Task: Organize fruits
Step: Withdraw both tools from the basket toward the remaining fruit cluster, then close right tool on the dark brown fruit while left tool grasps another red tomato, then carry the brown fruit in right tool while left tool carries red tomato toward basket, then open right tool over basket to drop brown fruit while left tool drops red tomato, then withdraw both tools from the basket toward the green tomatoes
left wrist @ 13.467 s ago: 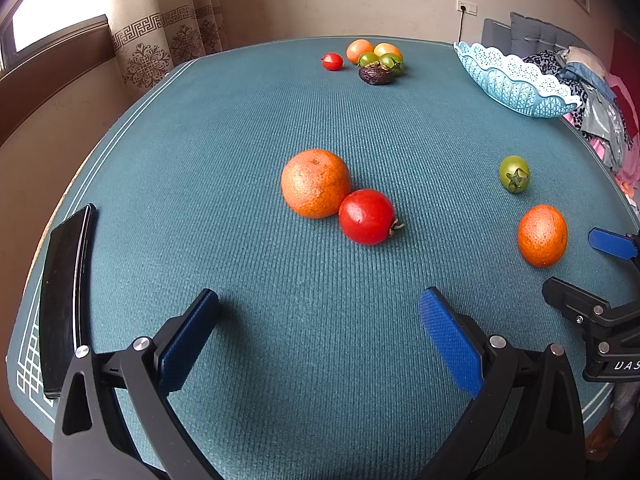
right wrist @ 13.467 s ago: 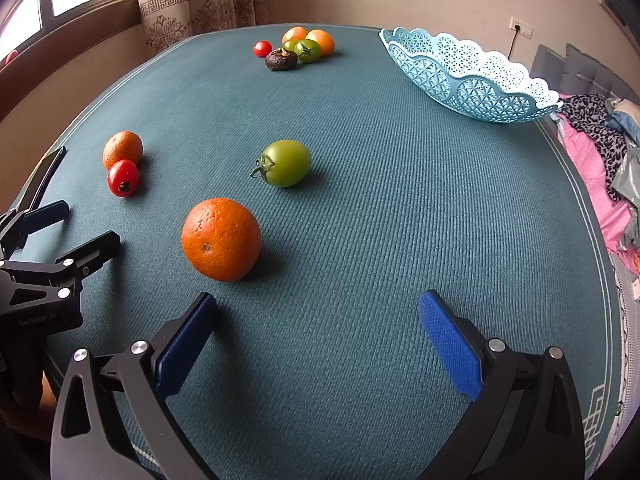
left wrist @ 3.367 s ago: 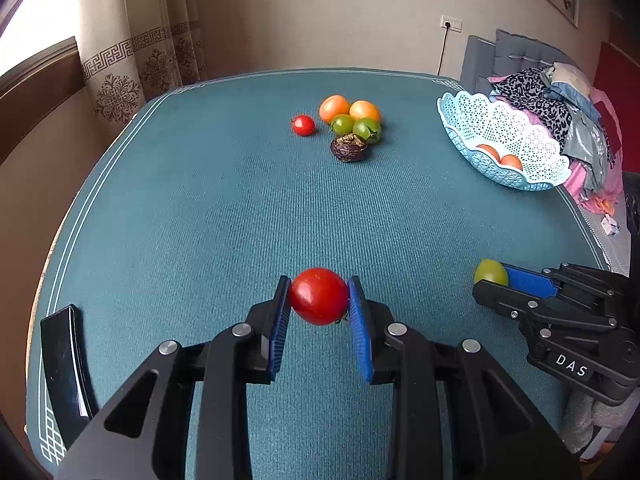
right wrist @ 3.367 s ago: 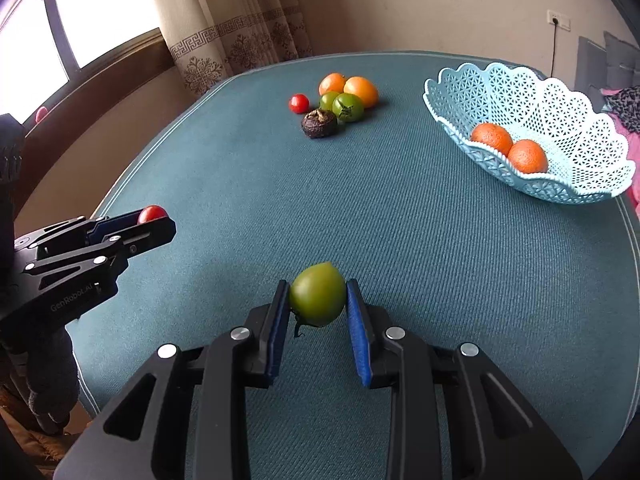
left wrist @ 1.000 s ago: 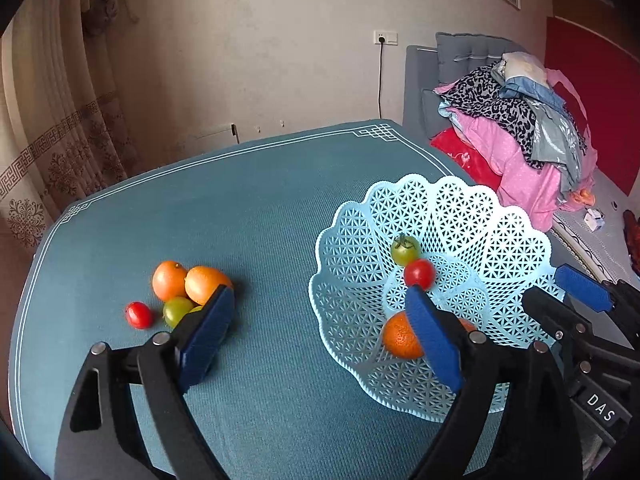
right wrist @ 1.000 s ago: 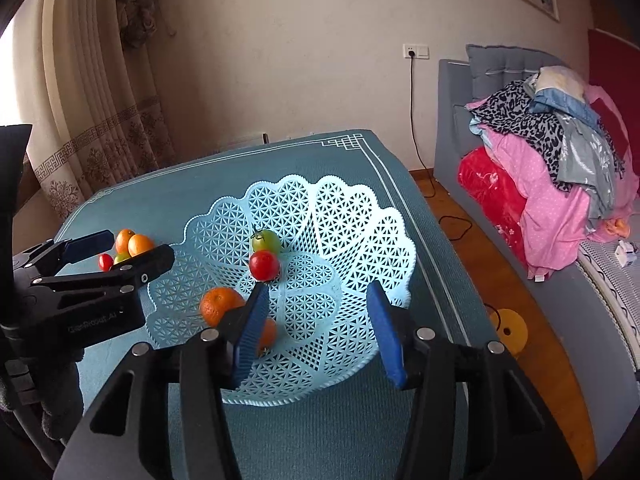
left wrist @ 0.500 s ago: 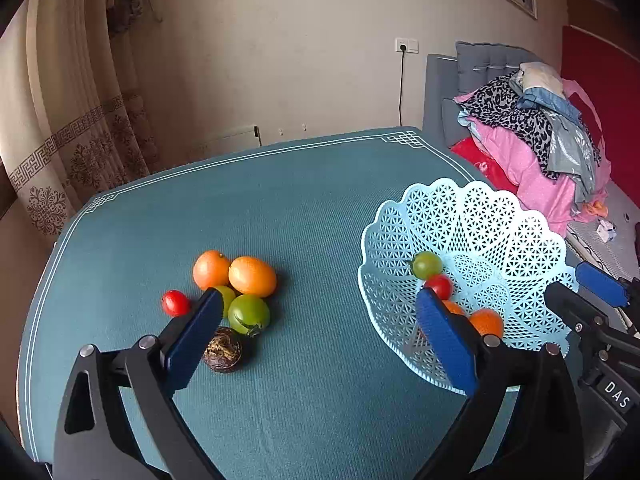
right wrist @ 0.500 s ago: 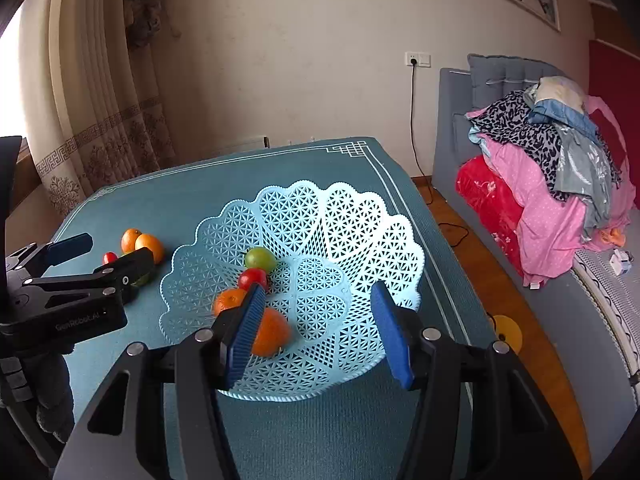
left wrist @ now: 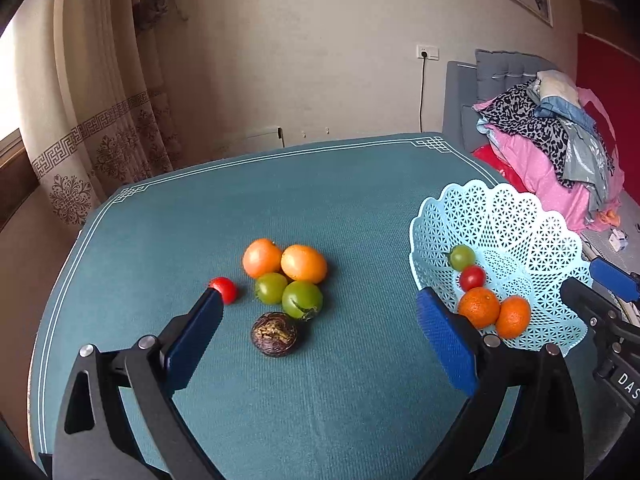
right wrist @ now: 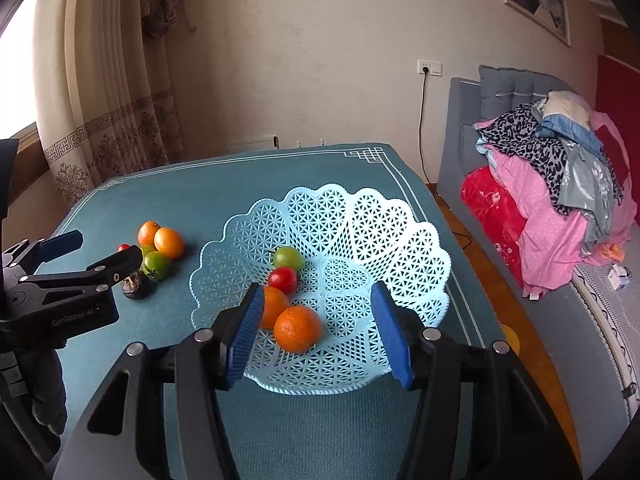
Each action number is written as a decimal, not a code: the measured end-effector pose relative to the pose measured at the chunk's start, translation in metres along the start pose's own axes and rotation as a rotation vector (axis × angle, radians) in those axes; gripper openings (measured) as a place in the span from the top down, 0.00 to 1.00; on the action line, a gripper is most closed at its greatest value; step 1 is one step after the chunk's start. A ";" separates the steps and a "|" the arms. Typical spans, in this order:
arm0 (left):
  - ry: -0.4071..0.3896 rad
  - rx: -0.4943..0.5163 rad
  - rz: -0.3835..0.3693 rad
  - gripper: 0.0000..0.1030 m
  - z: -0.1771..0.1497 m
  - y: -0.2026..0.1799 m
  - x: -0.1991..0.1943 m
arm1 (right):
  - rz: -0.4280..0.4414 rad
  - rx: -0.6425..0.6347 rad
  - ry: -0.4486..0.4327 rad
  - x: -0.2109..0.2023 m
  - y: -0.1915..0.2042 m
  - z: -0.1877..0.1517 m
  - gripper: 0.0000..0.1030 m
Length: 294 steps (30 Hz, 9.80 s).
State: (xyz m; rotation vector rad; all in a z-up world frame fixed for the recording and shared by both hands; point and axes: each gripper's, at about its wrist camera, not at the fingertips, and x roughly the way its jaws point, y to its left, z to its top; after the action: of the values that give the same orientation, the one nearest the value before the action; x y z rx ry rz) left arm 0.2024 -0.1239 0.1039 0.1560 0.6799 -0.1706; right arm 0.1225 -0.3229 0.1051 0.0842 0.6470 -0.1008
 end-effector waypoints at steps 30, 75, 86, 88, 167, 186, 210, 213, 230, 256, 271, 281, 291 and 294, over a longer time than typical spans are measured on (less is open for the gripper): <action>0.091 -0.129 0.200 0.04 -0.038 0.119 0.018 | 0.304 -0.176 0.104 0.014 0.129 -0.023 0.44; 0.128 -0.156 0.199 0.04 -0.034 0.135 0.047 | 0.348 -0.197 0.274 0.117 0.178 -0.017 0.61; 0.151 -0.100 0.109 0.13 -0.018 0.109 0.083 | 0.375 -0.168 0.280 0.093 0.151 -0.034 0.61; 0.158 -0.089 0.084 0.19 -0.016 0.103 0.091 | 0.379 -0.161 0.281 0.091 0.147 -0.036 0.61; 0.009 0.036 -0.176 0.73 0.005 -0.007 -0.003 | 0.143 0.153 0.074 0.016 -0.023 -0.016 0.61; 0.004 0.135 -0.201 0.73 0.003 -0.057 -0.004 | 0.082 0.175 0.043 0.016 -0.046 -0.018 0.60; 0.004 0.235 -0.232 0.73 0.004 -0.109 0.011 | 0.022 0.193 -0.010 0.008 -0.064 -0.017 0.60; 0.002 0.243 -0.239 0.73 0.007 -0.114 0.013 | 0.020 0.200 -0.009 0.009 -0.067 -0.017 0.60; -0.013 0.234 -0.238 0.37 0.012 -0.124 0.019 | 0.000 0.230 -0.022 0.008 -0.078 -0.018 0.55; 0.027 0.023 -0.094 0.16 0.013 -0.013 0.037 | 0.072 0.153 -0.011 0.004 -0.031 -0.014 0.48; 0.056 -0.076 0.002 0.16 0.003 0.056 0.048 | 0.195 0.033 0.026 0.007 0.034 -0.011 0.48; 0.082 -0.144 0.048 0.16 -0.006 0.094 0.059 | 0.287 -0.072 0.057 0.022 0.094 -0.008 0.48; 0.087 -0.179 0.097 0.16 -0.011 0.120 0.065 | 0.352 -0.178 0.107 0.065 0.158 0.001 0.48; 0.084 -0.179 0.110 0.13 -0.013 0.123 0.065 | 0.347 -0.198 0.134 0.083 0.171 0.002 0.48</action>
State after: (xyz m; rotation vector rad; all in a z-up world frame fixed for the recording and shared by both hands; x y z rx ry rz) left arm 0.2698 -0.0083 0.0637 0.0281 0.7649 0.0026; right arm 0.2097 -0.1593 0.0646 0.0114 0.7642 0.3056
